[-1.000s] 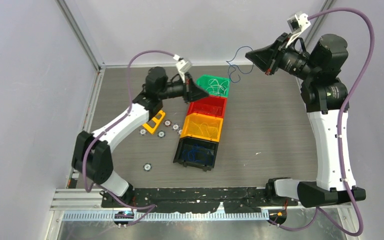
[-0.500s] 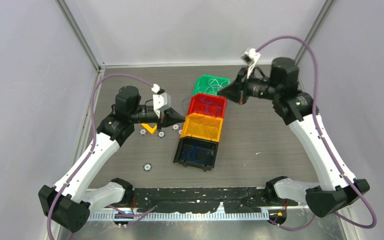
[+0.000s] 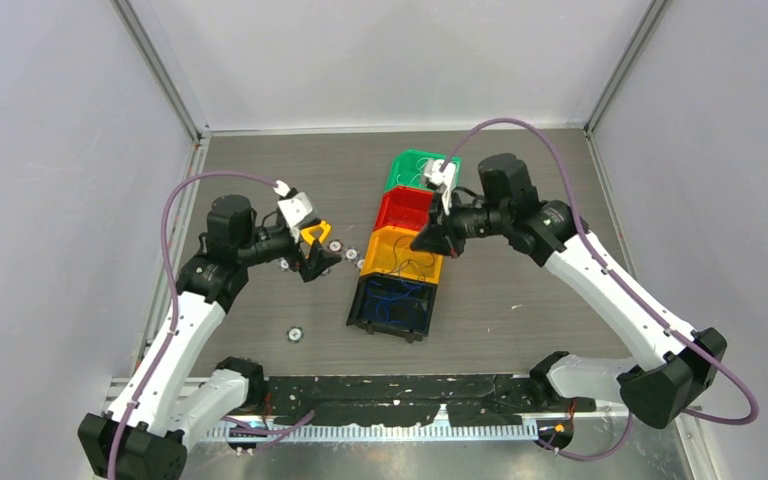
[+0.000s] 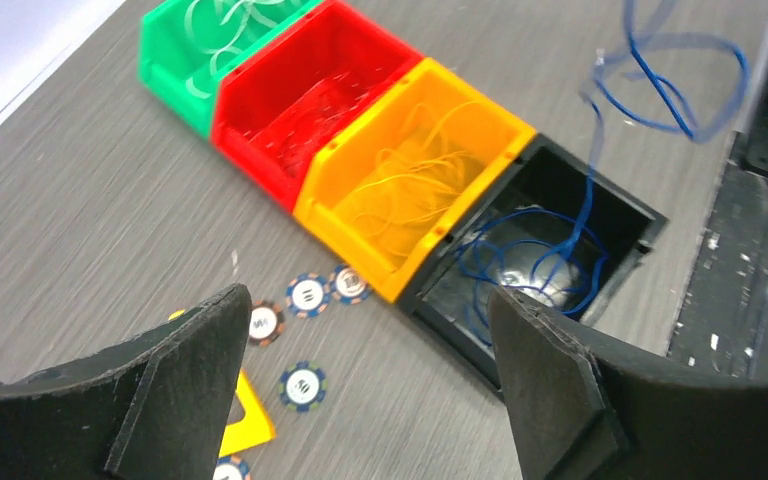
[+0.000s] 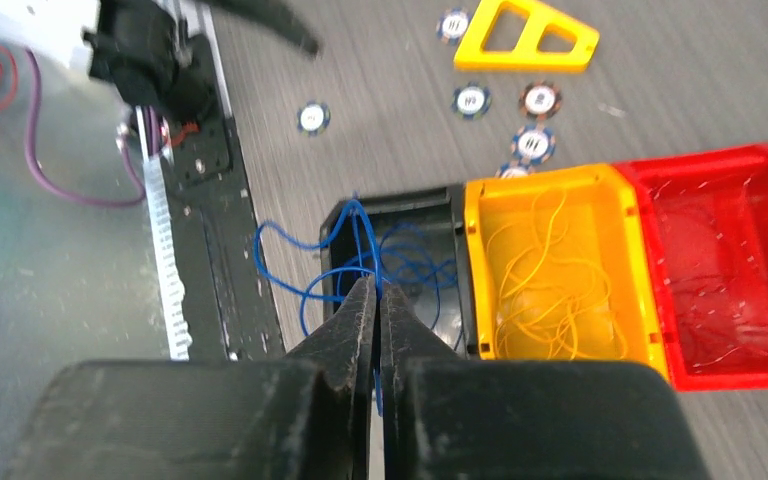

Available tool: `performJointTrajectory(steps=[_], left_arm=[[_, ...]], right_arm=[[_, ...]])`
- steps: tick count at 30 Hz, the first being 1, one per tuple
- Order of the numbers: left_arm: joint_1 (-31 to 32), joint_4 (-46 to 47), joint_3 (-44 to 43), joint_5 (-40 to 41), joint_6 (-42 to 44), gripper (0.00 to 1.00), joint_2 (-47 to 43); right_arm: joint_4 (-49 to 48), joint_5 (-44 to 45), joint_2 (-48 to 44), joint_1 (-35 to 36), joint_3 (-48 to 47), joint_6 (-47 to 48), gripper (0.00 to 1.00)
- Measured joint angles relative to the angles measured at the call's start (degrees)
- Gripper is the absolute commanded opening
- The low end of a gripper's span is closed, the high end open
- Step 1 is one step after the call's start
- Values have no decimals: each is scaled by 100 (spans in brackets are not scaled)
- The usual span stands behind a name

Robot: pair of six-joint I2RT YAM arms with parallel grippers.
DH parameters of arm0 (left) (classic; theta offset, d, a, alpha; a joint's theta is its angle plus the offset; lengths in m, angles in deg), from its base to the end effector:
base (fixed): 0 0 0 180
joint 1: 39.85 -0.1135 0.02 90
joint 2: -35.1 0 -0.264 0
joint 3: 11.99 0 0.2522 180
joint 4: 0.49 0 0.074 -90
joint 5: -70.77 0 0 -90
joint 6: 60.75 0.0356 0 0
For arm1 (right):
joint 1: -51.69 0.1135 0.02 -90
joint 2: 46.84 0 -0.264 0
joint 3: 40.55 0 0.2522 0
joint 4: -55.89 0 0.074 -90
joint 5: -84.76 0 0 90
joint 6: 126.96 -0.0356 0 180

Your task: Untangle the cables

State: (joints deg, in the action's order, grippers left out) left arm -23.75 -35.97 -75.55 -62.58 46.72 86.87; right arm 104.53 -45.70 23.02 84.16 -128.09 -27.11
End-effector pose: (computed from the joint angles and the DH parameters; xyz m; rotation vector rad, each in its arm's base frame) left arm 0.1806 -0.0776 0.3323 1.0058 1.6517 -0.7293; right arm 0.2036 0.1570 0.3859 -1.1506 1.7754 0.9784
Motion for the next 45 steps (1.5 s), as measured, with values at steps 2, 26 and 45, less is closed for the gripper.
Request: performJointTrajectory(steps=[2,26,45], left_arm=[[-127,9,26,205,-85,91,-4],[-243,74,199,1488,-789,93,-291],[-299,15,188,1633,-802,93,-188]], right_arm=[[57,72,2,131,234,216,5],[-824,1637,1591,1539,1565,1851,5],[-520,2282,2426,1497,1711,3095,9]])
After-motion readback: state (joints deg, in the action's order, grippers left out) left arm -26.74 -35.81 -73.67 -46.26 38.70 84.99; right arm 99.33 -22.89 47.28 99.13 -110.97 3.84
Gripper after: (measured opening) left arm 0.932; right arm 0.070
